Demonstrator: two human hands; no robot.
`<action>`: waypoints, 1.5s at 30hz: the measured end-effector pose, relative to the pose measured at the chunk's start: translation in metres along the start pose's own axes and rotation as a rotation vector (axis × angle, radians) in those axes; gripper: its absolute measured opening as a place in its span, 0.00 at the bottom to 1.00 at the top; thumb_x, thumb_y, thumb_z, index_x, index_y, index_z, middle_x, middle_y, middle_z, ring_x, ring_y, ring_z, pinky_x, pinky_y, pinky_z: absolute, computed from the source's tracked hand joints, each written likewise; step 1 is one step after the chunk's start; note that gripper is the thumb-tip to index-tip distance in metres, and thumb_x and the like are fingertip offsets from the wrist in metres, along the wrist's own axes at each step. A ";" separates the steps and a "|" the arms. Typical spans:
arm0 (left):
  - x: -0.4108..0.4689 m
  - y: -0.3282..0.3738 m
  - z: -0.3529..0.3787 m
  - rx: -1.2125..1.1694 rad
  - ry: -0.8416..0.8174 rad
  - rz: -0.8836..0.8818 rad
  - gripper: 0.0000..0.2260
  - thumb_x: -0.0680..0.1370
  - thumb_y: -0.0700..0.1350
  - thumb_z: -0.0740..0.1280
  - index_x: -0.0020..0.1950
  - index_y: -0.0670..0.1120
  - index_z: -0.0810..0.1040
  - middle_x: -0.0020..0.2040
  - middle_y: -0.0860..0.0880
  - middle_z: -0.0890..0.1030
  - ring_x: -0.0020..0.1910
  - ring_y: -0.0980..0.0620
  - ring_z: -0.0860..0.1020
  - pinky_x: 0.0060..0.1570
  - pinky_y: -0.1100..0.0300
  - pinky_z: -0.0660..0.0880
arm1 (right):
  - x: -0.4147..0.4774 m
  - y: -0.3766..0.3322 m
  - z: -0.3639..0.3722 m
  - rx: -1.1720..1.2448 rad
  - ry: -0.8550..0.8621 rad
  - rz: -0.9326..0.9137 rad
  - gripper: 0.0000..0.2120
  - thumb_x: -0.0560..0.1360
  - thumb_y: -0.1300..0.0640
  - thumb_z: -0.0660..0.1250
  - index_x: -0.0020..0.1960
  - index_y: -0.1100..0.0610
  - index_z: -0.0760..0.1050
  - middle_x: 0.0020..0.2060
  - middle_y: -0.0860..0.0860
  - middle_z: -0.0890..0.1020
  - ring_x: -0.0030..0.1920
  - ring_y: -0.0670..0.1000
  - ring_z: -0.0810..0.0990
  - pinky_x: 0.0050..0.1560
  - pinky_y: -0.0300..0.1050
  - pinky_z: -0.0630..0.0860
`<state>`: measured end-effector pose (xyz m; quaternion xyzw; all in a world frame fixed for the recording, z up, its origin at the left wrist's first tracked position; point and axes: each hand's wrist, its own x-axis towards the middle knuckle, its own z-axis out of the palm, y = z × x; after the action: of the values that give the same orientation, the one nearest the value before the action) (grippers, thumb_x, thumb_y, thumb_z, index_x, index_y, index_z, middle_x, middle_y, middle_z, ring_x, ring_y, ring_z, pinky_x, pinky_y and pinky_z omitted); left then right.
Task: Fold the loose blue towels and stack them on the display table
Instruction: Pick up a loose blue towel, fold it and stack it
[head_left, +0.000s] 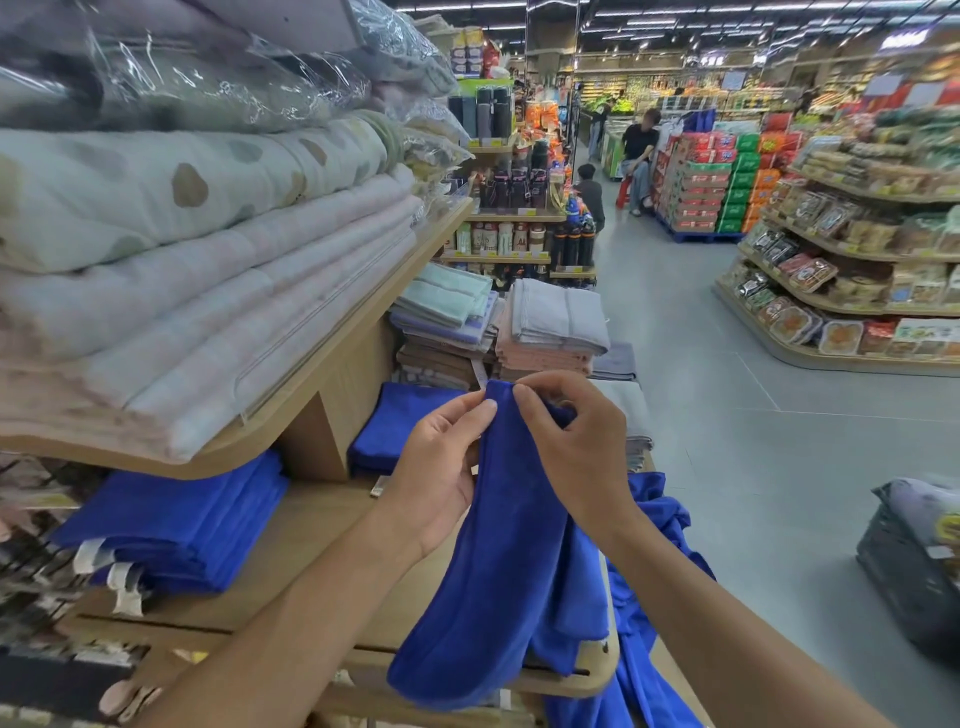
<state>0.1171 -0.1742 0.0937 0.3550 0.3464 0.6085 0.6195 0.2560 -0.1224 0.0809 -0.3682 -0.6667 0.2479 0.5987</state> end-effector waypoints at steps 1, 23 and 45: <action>0.000 0.000 0.001 0.019 -0.011 0.025 0.10 0.79 0.44 0.71 0.59 0.44 0.85 0.56 0.40 0.85 0.51 0.47 0.84 0.51 0.55 0.83 | 0.000 -0.002 0.001 0.004 0.007 -0.001 0.02 0.77 0.48 0.70 0.47 0.40 0.80 0.43 0.38 0.84 0.47 0.44 0.84 0.45 0.33 0.77; 0.044 0.116 0.048 0.934 -0.051 0.449 0.05 0.82 0.43 0.67 0.52 0.51 0.82 0.42 0.49 0.87 0.38 0.53 0.84 0.35 0.61 0.79 | 0.071 -0.050 -0.045 -0.201 -0.348 -0.084 0.07 0.67 0.51 0.62 0.32 0.51 0.68 0.25 0.47 0.70 0.28 0.44 0.68 0.30 0.43 0.65; 0.064 0.206 0.048 0.820 0.108 0.686 0.09 0.81 0.42 0.69 0.45 0.55 0.84 0.38 0.53 0.87 0.36 0.57 0.83 0.36 0.64 0.79 | 0.098 -0.023 -0.120 -0.596 -0.533 0.192 0.11 0.73 0.58 0.68 0.32 0.51 0.76 0.26 0.42 0.75 0.27 0.42 0.72 0.30 0.37 0.66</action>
<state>0.0552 -0.1094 0.2955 0.6287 0.4513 0.6080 0.1771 0.3684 -0.0723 0.1779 -0.5089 -0.8039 0.1852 0.2461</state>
